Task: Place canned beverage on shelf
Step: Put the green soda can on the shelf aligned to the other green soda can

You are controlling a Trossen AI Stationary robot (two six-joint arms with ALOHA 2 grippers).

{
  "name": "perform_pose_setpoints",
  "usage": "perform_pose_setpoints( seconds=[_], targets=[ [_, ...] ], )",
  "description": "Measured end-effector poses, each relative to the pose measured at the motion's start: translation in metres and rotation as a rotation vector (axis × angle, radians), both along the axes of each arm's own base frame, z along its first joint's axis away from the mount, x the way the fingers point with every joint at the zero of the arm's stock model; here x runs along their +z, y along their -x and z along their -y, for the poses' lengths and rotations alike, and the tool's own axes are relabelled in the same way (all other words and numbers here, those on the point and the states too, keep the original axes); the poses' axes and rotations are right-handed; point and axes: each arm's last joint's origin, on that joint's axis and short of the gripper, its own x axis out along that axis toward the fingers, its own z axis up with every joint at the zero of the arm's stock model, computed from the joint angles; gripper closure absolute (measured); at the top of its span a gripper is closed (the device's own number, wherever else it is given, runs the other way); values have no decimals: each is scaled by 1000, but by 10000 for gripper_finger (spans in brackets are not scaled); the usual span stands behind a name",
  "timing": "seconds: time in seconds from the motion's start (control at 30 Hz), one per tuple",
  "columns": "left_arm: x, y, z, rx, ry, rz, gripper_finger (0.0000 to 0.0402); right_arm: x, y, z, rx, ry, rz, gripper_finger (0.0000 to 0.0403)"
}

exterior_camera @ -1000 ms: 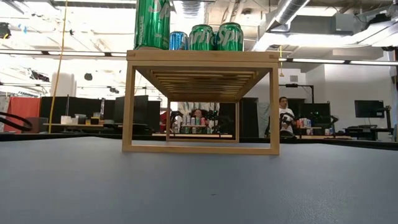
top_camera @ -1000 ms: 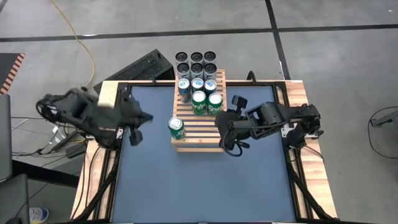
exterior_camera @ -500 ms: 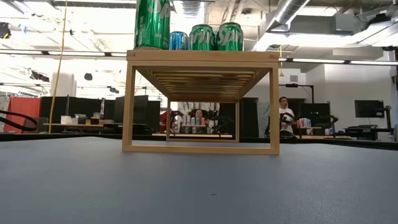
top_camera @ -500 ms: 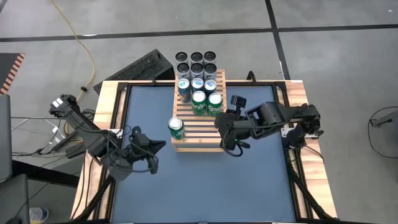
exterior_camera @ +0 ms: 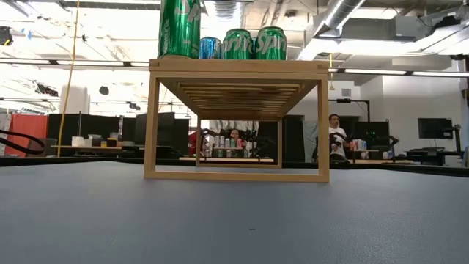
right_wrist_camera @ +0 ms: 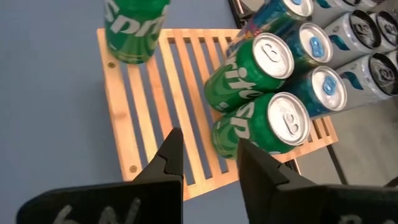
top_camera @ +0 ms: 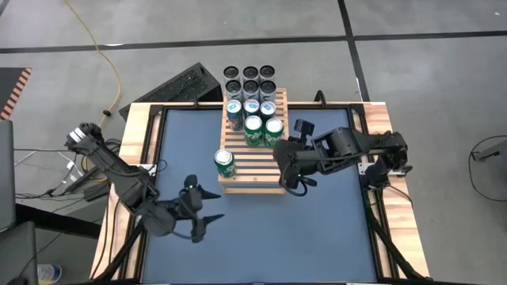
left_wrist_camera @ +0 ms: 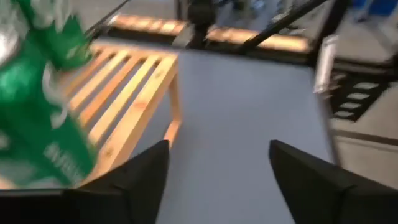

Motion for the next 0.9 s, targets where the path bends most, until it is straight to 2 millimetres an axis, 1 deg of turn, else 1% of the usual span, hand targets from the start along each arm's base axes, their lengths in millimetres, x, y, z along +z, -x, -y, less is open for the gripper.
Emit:
perform_pose_setpoints(
  seconds=[0.1,0.2,0.33,0.4,0.47,0.53,0.63,0.77,0.9],
  targets=[
    [-8,-1,-10,69,21,-66,107,0,-1,4,-14,-2,2,305],
    [-12,7,-22,159,14,-113,88,0,-2,8,-28,-2,2,305],
    [-11,24,-32,262,14,-125,84,0,-3,15,-48,-3,2,305],
    [-11,33,-36,321,-32,-104,84,0,-3,18,-57,-3,1,305],
    [-11,37,-40,365,-102,-95,84,0,-4,20,-65,-3,1,305],
    [-12,36,-45,382,-160,-119,83,0,-4,23,-70,-1,-1,305],
    [-21,30,-52,416,-171,-116,83,0,-5,27,-77,-5,-4,305],
    [-33,29,-58,431,-81,-71,83,0,-6,32,-79,-21,-11,305],
    [-43,29,-61,350,-66,-47,83,0,-6,34,-85,-22,-11,305]
  ],
)
